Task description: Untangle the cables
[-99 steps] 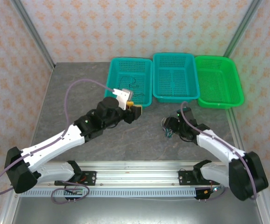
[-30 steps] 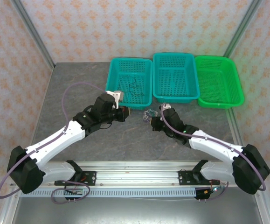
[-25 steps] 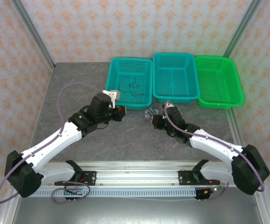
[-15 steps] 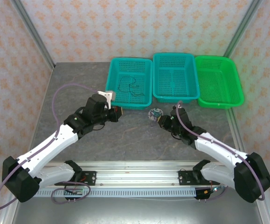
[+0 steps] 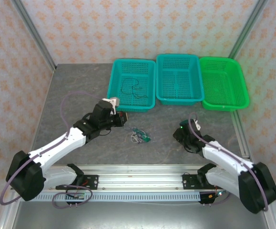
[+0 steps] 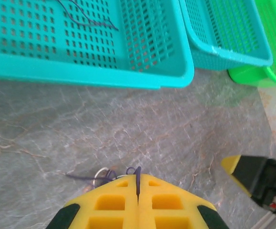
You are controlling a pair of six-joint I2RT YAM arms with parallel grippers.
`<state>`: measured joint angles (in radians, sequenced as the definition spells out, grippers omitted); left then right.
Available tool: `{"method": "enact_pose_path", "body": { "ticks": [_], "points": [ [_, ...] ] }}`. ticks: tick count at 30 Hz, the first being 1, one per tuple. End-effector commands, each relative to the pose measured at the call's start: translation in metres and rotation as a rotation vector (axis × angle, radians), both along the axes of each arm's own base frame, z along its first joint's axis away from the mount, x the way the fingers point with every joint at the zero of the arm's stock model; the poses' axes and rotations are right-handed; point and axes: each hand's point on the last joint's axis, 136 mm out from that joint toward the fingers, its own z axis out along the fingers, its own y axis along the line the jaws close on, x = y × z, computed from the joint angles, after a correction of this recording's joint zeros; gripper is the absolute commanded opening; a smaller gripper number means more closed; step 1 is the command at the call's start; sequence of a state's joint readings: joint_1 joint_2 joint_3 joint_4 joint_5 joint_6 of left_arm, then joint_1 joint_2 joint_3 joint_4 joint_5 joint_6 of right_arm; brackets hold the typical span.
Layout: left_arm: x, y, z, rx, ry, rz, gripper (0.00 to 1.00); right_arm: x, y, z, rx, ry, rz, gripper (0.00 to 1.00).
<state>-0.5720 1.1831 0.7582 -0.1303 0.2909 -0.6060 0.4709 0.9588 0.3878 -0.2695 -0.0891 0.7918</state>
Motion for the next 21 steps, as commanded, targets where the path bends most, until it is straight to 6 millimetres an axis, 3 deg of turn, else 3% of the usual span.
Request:
{"method": "enact_pose_path", "body": {
  "ticks": [1, 4, 7, 13, 18, 21],
  "points": [
    [0.006, -0.008, 0.017, -0.023, -0.056, 0.002, 0.0, 0.014, 0.024, 0.053, -0.019, -0.208, 0.175, 0.47],
    [0.009, -0.002, 0.021, 0.012, -0.07, 0.022, 0.0, 0.009, 0.077, 0.092, -0.032, -0.353, 0.446, 0.52],
    [0.01, 0.001, 0.027, 0.025, -0.091, 0.035, 0.0, 0.001, 0.119, 0.097, -0.106, -0.363, 0.627, 0.53],
    [0.008, 0.005, 0.029, 0.029, -0.097, 0.037, 0.0, 0.004, 0.187, 0.065, -0.214, -0.276, 0.8, 0.59],
    [0.003, 0.011, 0.029, 0.042, -0.097, 0.051, 0.0, 0.01, 0.216, 0.021, -0.21, -0.194, 0.84, 0.66],
    [0.0, 0.018, 0.035, 0.052, -0.119, 0.07, 0.0, 0.012, 0.216, -0.007, -0.265, -0.118, 0.842, 0.68]
  ]
}}
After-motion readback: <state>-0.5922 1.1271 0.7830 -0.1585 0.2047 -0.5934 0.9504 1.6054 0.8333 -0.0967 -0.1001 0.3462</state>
